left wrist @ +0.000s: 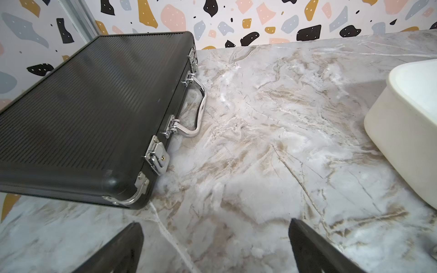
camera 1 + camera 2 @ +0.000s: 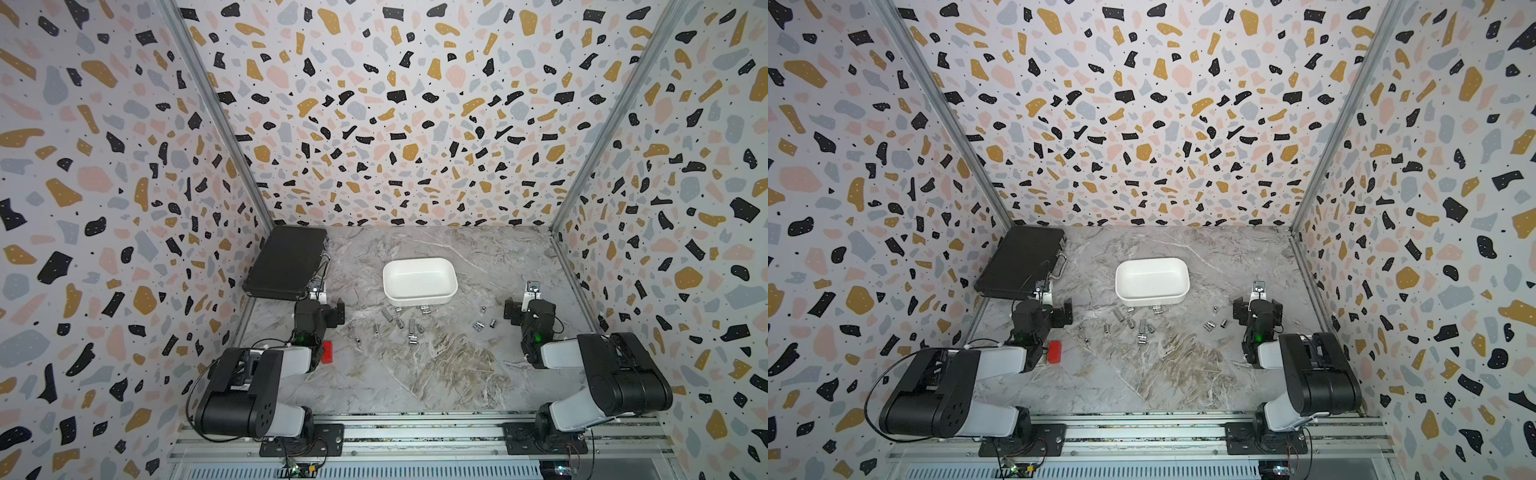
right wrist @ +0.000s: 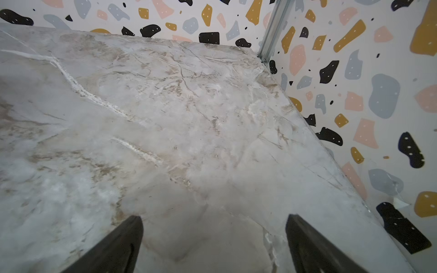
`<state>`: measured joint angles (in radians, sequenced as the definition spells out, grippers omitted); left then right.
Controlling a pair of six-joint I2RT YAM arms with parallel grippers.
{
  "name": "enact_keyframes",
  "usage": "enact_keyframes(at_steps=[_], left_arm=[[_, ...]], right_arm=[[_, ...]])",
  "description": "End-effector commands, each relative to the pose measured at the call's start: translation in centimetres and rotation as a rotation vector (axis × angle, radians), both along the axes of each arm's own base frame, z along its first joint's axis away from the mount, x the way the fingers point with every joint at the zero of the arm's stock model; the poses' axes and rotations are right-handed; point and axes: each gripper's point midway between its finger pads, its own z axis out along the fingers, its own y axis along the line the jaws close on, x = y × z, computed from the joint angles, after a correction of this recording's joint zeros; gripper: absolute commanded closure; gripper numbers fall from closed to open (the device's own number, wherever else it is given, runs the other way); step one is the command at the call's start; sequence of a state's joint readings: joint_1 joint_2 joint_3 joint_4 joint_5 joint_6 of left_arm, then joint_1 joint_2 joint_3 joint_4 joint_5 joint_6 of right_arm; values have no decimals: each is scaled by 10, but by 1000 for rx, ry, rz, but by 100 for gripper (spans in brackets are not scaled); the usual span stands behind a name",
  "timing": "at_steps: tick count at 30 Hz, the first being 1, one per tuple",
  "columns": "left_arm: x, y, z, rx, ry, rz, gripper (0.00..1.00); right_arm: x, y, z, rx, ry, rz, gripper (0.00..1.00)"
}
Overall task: Put the socket on the desktop into the storage box
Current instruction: Pick up the socket head at the center of the board.
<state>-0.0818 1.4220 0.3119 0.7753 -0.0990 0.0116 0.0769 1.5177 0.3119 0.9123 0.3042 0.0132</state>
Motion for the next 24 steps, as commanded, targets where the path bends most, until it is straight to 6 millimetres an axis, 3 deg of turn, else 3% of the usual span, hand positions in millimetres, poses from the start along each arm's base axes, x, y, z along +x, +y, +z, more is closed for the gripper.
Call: enact_keyframes(at_steps=[1,20,24], left_arm=[[8,-4,17,11,-64,-9,0],[10,-4,18,8,-65,-9,0],[15,19,41,21,-11,137,1]], right_arm=[[8,1,13,-12,-37,-1,0],[7,0,12,-11,-37,-4,0],[5,-1,26,-14,-51,-9,0]])
